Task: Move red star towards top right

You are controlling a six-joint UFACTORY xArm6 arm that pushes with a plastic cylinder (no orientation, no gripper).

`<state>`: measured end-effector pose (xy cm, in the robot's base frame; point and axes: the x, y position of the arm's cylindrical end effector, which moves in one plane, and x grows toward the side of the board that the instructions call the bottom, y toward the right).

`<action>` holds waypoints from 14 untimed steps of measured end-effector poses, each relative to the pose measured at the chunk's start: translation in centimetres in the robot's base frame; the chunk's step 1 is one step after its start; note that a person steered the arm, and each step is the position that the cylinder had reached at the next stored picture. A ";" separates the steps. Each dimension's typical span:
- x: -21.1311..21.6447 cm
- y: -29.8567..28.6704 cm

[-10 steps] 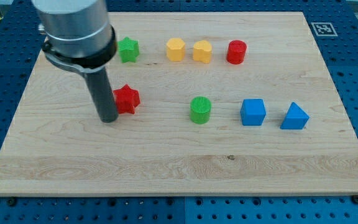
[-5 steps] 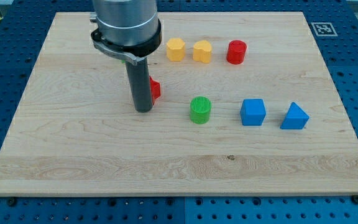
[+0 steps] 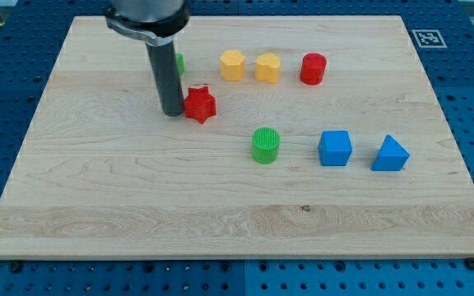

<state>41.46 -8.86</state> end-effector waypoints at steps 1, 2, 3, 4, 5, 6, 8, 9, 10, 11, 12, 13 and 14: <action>0.0 3.2; 0.1 5.8; 0.9 8.0; 1.1 10.7; 1.1 13.9; 1.1 17.4; 1.6 24.9; 1.7 28.7; 1.7 31.5; 1.7 31.7; 1.7 31.3; 1.6 30.8; 1.4 30.1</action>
<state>42.83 21.20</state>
